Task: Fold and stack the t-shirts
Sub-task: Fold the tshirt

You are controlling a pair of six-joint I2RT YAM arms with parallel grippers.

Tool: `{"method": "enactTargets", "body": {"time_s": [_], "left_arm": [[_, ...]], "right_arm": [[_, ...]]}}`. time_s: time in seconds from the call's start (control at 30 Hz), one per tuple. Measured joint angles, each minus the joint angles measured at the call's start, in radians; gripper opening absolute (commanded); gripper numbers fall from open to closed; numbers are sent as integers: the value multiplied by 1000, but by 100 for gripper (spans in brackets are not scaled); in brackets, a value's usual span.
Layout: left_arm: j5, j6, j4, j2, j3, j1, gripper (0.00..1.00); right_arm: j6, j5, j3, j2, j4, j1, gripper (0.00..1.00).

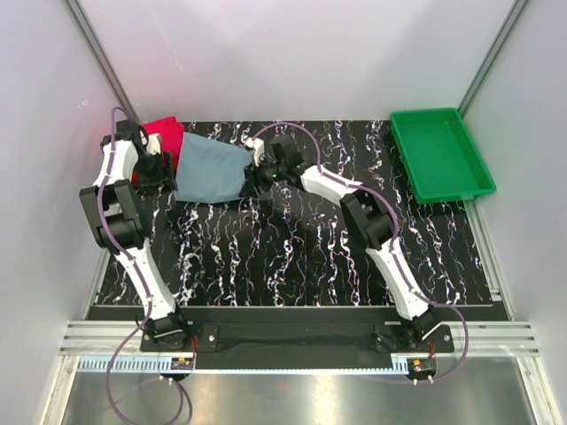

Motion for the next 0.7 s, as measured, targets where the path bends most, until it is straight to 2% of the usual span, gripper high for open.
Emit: {"method": "enactTargets", "body": {"time_s": [0.1, 0.27, 0.47, 0.57, 0.6, 0.63, 0.7], "left_arm": [[0, -2, 2, 0, 0, 0, 66], [1, -5, 2, 0, 0, 0, 66], [1, -7, 3, 0, 0, 0, 66], [1, -7, 4, 0, 0, 0, 66], [1, -7, 5, 0, 0, 0, 66], [1, -7, 5, 0, 0, 0, 66], [0, -7, 5, 0, 0, 0, 66]], "right_arm": [[5, 10, 29, 16, -42, 0, 56], [15, 16, 56, 26, -62, 0, 53], [54, 14, 56, 26, -50, 0, 45], [75, 13, 56, 29, -37, 0, 29], [82, 11, 56, 30, -33, 0, 17], [87, 7, 56, 32, -29, 0, 10], [101, 0, 56, 36, -28, 0, 2]]}}
